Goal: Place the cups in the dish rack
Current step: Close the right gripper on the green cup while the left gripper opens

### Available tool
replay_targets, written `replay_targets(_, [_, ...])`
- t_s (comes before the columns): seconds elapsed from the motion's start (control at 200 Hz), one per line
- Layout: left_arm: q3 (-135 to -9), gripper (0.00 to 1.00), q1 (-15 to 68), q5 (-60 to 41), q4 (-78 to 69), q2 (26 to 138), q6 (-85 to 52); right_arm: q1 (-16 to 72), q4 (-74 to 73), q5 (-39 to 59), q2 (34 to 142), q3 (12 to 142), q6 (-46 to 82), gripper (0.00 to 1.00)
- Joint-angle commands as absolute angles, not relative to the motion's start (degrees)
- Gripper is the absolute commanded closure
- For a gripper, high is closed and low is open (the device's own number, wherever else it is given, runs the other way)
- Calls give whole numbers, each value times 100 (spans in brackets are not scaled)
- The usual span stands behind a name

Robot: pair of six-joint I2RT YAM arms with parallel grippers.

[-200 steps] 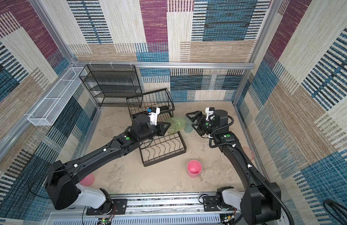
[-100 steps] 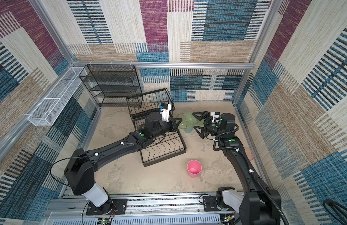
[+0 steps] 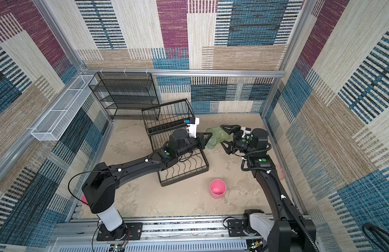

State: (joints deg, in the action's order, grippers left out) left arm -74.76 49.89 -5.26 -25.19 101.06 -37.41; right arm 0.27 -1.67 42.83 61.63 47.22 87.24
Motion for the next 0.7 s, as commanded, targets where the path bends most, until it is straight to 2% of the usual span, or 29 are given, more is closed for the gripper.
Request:
replay_targets(0.0, [-7449,100,5018,-703,-3230,10150,-3629,11,-288,4074,6094,4737,8925,13])
replay_targets(0.13, [-7462,100,5045,-778,-3340,10247,-3682,9,-240,3957,6073,4737,8912,20])
replay_targets(0.336, [-7524,100,5080,-956,-3424,10386,-3735,12,-37,3699,6065,4832,8681,18])
replay_targets(0.436, [-7550,100,5080,-1002,-3410,10444,-3770,9,-15,3598,6040,4858,8617,26])
replay_targets(0.561, [-7564,94,5089,-1037,-3406,10481,-3796,12,84,3409,5988,4904,8520,31])
replay_targets(0.691, [-7559,79,5082,-1021,-3297,10465,-3779,9,200,3199,5965,5011,8316,34])
